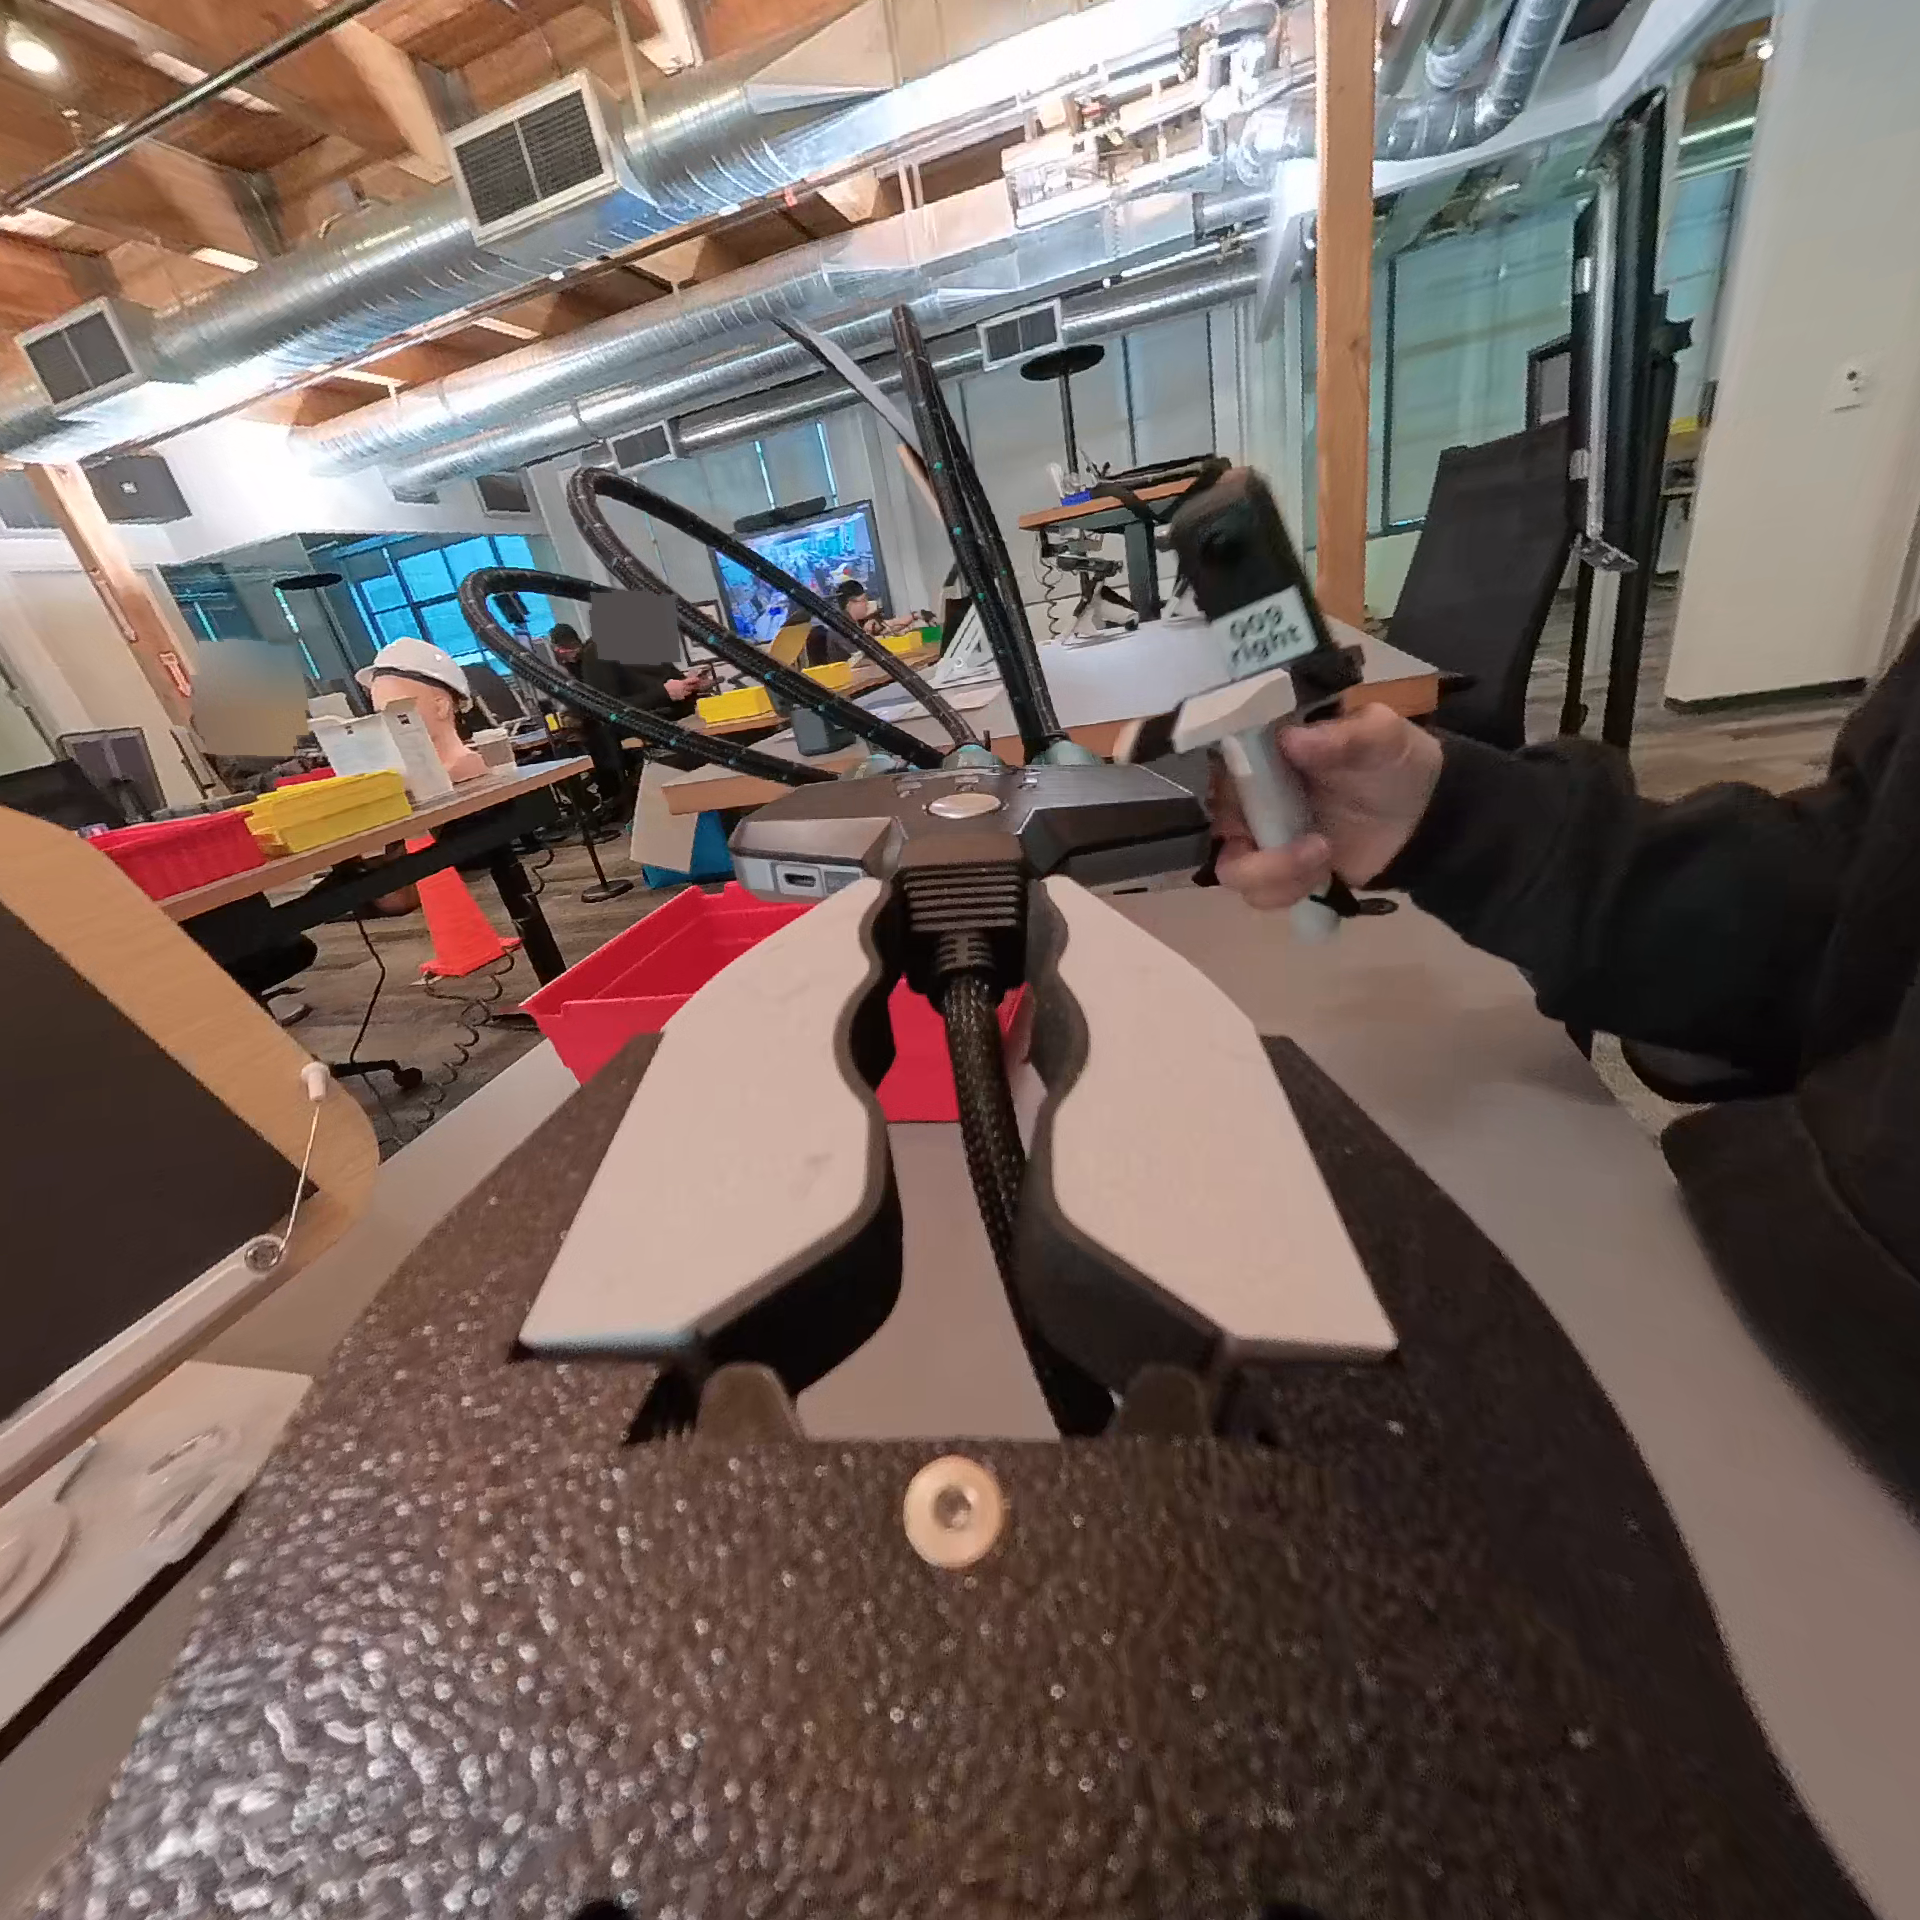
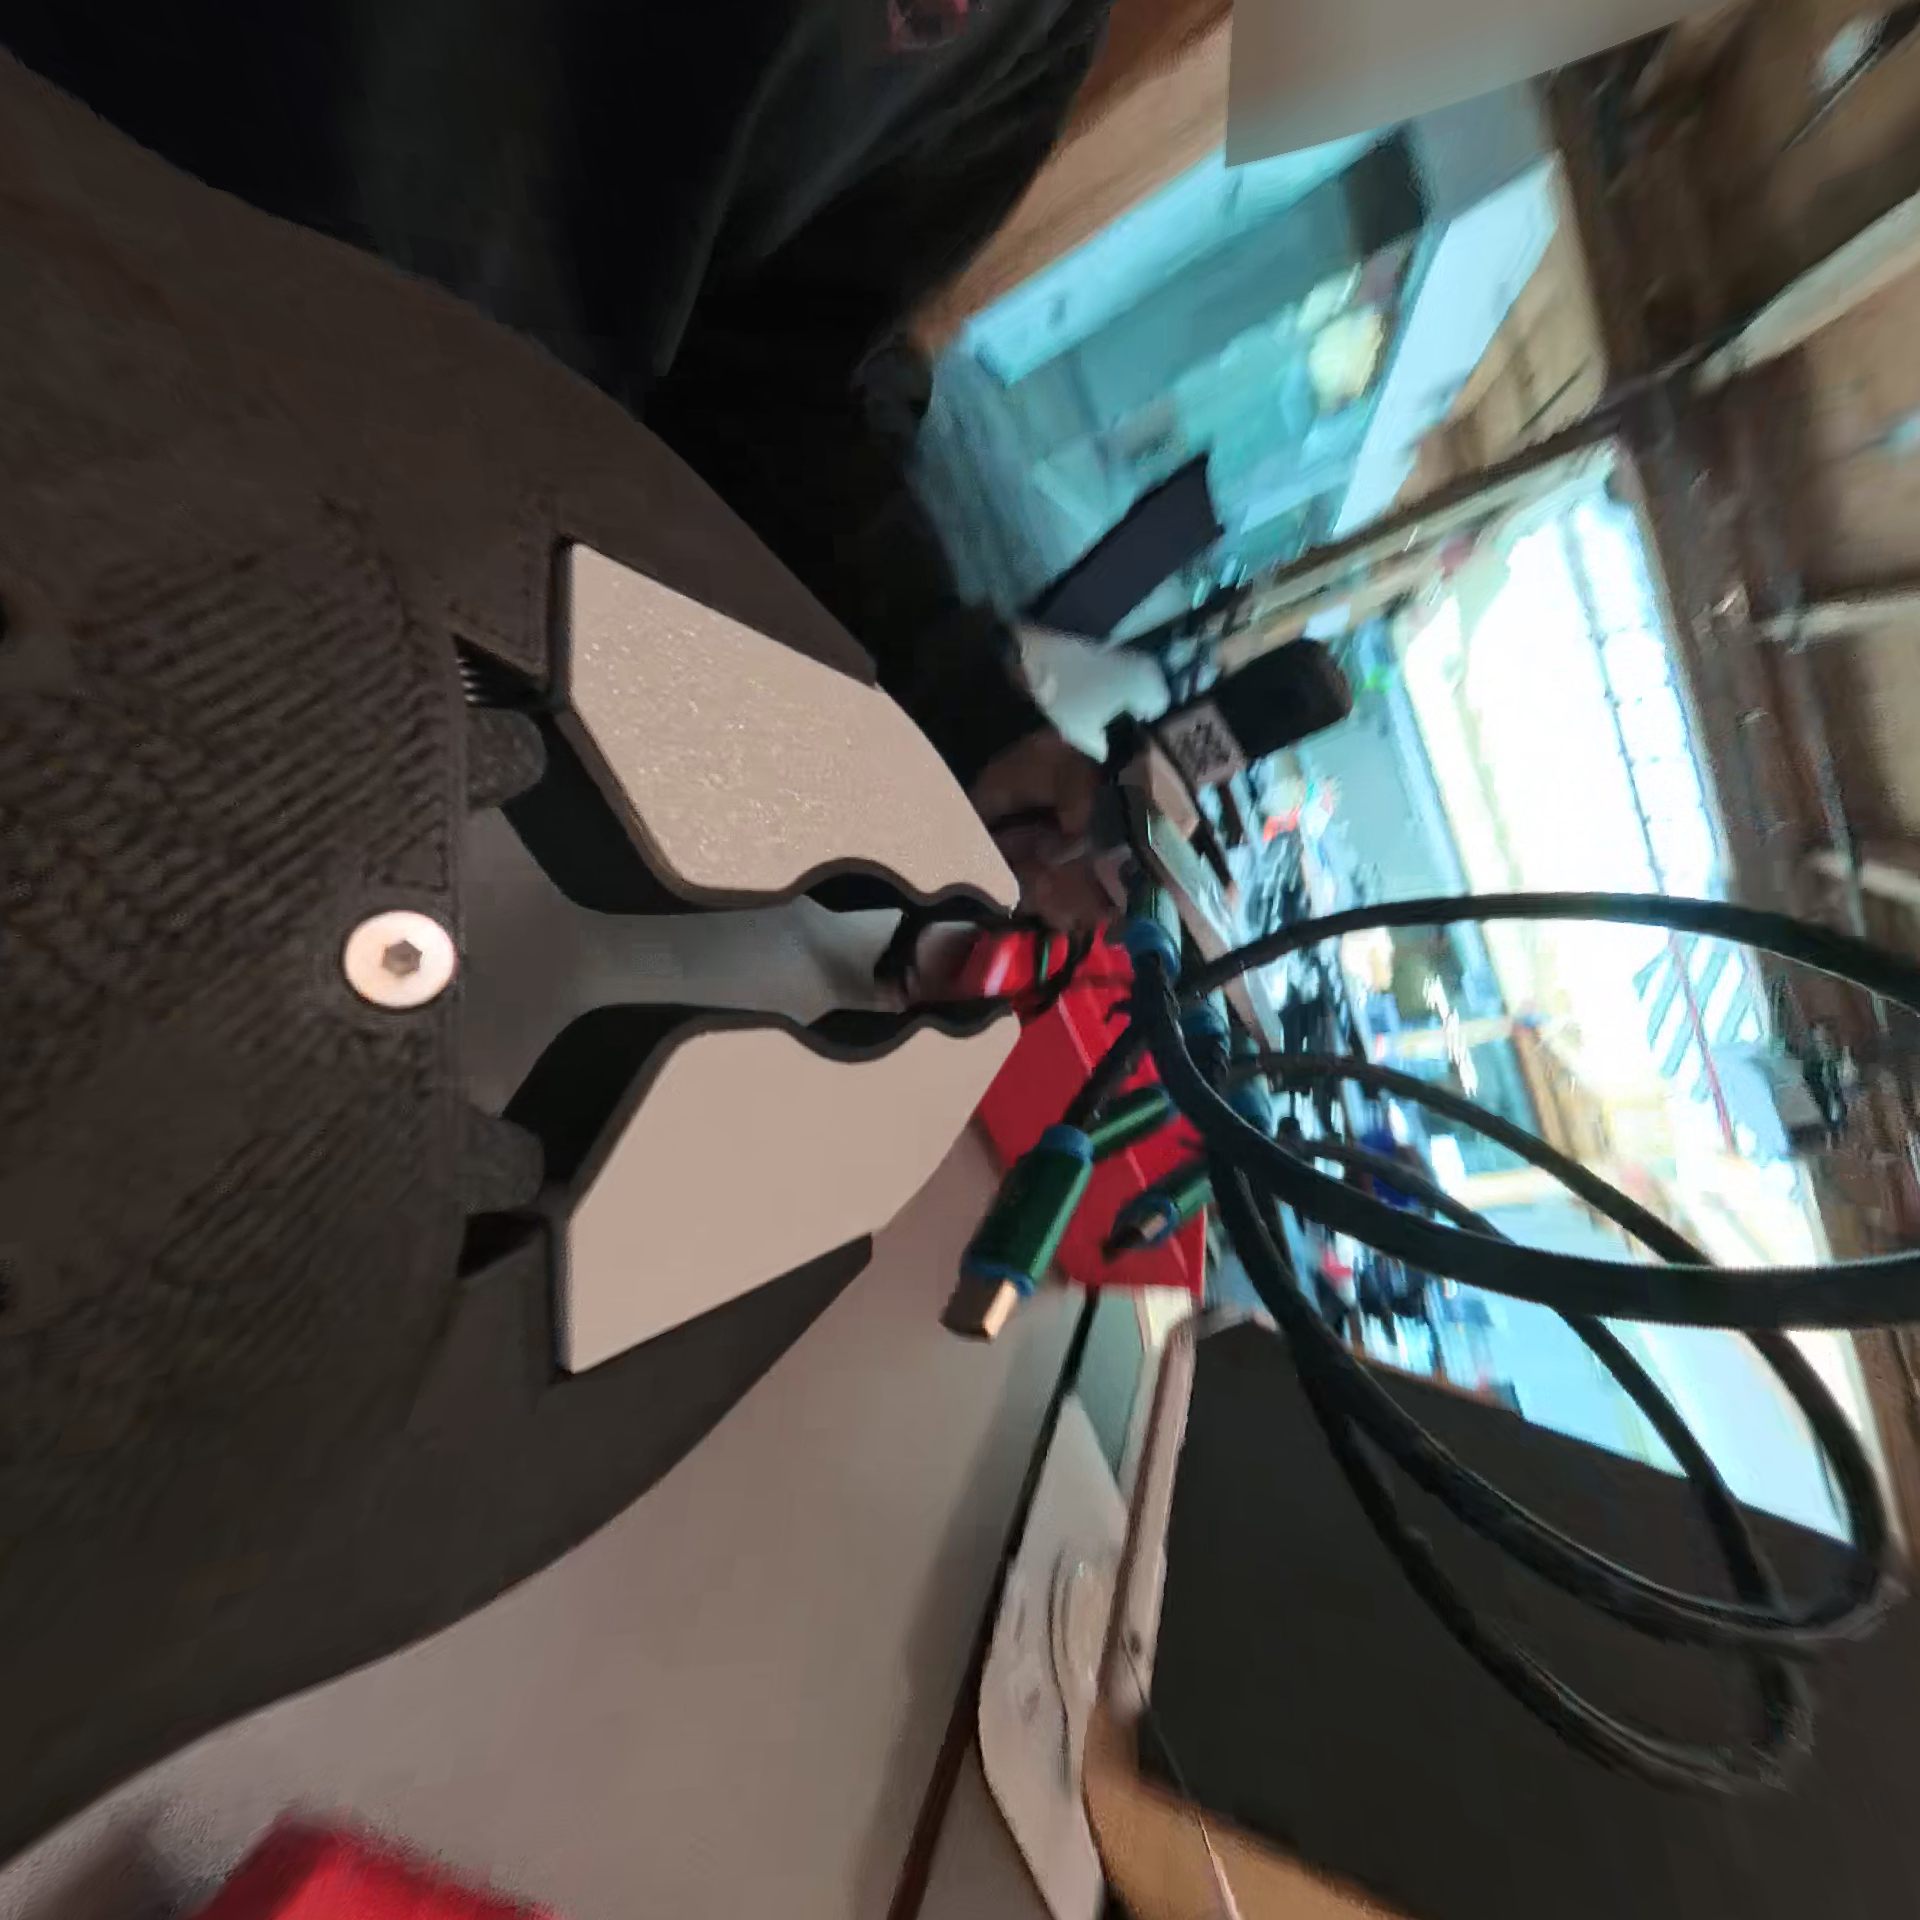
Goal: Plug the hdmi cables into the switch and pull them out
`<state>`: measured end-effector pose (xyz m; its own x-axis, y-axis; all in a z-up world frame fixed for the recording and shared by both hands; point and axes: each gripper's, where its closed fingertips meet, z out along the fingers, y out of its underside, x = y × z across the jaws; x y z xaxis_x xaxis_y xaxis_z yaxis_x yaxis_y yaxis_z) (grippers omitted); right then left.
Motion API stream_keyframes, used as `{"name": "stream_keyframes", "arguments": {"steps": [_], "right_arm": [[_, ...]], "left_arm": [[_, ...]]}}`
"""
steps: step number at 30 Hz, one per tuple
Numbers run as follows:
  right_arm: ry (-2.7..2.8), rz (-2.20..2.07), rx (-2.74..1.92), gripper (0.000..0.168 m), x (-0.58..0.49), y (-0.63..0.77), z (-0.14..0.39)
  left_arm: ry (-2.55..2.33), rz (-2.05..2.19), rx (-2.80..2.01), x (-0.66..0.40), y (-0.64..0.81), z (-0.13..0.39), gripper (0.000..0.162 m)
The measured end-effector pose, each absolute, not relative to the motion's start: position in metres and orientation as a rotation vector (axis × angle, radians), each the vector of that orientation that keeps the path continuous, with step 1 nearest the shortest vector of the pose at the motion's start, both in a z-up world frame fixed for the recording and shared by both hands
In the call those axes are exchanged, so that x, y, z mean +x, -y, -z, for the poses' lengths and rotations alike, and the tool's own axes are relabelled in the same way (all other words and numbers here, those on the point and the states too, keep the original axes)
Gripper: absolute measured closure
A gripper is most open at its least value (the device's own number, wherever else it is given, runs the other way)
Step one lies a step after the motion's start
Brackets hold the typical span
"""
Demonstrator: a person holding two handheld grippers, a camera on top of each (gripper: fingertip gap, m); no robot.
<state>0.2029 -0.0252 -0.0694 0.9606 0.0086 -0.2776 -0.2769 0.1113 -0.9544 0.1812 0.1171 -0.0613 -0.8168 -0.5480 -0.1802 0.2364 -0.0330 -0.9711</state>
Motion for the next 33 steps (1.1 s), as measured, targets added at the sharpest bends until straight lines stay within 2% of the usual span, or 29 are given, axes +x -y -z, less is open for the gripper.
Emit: {"name": "stream_keyframes", "arguments": {"steps": [4, 10, 17, 24, 31, 33], "right_arm": [[-0.076, 0.170, -1.594, 0.154, 0.195, 0.020, 0.059], [0.228, 0.489, -1.816, 0.136, 0.193, 0.011, 0.063], [0.426, 0.439, -2.056, 0.137, 0.187, 0.000, 0.094], [0.391, 0.562, -2.081, 0.154, 0.203, -0.006, 0.100], [0.445, 0.472, -2.146, 0.142, 0.202, -0.005, 0.120], [0.464, 0.450, -2.162, 0.143, 0.202, -0.005, 0.124]], "left_arm": [[-1.757, 1.877, -0.275, 0.182, -0.111, 0.062, 0.140], [-1.826, 1.887, -0.196, 0.177, -0.103, 0.065, 0.140], [-1.914, 1.818, -0.160, 0.175, -0.101, 0.073, 0.140], [-1.959, 1.737, -0.139, 0.181, -0.096, 0.078, 0.140], [-2.019, 1.707, -0.111, 0.183, -0.090, 0.084, 0.140], [-2.026, 1.709, -0.106, 0.182, -0.089, 0.085, 0.140]]}}
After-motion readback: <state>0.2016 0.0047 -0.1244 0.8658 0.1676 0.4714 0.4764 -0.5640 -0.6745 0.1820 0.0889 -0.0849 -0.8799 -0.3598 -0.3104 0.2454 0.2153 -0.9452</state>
